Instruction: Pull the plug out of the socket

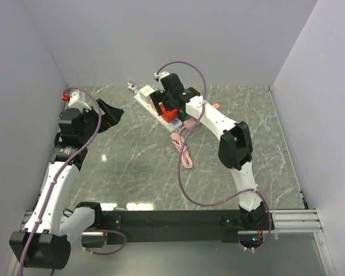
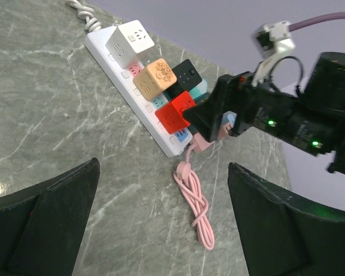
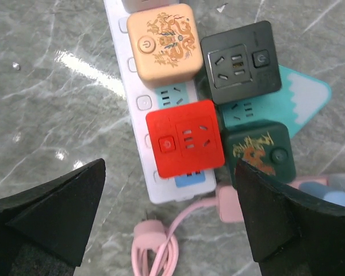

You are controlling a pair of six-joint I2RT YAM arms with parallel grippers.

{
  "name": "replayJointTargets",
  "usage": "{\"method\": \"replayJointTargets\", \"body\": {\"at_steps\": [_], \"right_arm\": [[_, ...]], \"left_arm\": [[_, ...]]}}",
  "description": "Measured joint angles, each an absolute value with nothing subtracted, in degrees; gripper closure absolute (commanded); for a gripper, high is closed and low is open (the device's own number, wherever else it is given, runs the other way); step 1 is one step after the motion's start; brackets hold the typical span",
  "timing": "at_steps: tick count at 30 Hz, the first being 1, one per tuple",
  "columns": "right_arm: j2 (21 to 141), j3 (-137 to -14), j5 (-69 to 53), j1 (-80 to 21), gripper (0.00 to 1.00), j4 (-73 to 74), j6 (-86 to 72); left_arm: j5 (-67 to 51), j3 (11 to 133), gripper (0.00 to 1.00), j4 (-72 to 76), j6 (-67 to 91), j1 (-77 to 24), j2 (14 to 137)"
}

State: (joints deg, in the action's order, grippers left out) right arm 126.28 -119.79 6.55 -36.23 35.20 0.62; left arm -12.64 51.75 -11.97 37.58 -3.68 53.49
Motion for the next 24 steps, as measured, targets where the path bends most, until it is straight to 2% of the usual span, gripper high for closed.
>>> {"method": "replayJointTargets", "body": {"at_steps": [8,18,24], "right_arm": [[133.3,-125.3,0.3,-35.6,0.00,33.9,1.4],[133.9,-125.3,2.3,-33.8,0.00,33.2,1.1],[135.2,-125.4,-2.5,-31.6,0.00,33.0,1.1]], "left_arm": [[-12.4,51.0,0.01,-12.0,37.3,-3.7,52.3],[-12.2,50.8,0.01,-11.9,37.1,-3.7,52.4],[-12.2,50.1,0.01,-11.9,37.1,-3.7,53.4]]}}
